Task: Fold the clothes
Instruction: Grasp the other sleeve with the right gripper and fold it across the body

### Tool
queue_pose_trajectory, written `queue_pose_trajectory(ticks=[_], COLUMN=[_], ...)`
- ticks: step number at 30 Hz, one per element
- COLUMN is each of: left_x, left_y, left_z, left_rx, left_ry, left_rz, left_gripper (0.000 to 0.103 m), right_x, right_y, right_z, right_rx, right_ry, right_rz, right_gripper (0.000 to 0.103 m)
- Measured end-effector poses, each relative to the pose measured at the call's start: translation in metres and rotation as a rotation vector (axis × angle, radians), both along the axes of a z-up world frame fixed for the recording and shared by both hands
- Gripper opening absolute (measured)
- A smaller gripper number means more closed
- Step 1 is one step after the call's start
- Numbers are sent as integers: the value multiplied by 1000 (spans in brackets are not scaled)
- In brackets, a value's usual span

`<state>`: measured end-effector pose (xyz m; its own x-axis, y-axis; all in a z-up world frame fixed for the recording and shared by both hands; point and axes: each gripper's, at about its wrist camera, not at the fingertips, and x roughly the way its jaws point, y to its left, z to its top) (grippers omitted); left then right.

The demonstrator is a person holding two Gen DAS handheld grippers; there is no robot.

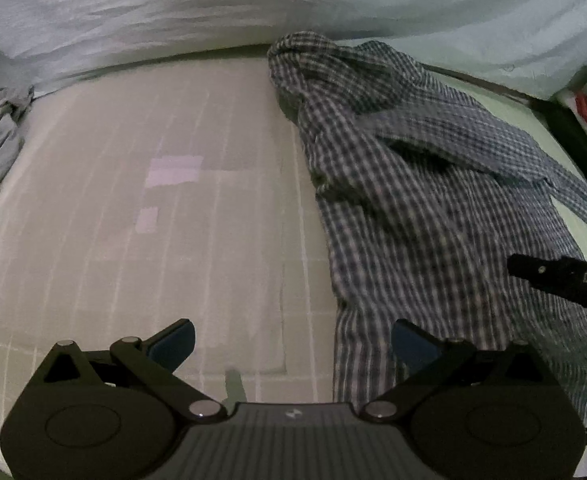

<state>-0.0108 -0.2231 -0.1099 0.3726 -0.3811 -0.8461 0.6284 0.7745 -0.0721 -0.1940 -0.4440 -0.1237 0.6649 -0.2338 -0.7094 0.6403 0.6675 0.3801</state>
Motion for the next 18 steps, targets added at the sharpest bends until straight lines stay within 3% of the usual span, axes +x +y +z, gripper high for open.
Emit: queue_pose_trajectory(ticks=[13, 18], left_x=[59, 88], left_y=[-60, -86], left_z=[-1, -14], left_rx=[1, 32], left_ry=[-32, -24], left_rz=[47, 57], left_gripper=[103, 103], right_x=[13, 27], right_y=[-117, -177], right_z=[-4, -6], right_rx=[-52, -132], right_ry=[5, 42], right_rz=[-206, -271], right_gripper=[56, 72])
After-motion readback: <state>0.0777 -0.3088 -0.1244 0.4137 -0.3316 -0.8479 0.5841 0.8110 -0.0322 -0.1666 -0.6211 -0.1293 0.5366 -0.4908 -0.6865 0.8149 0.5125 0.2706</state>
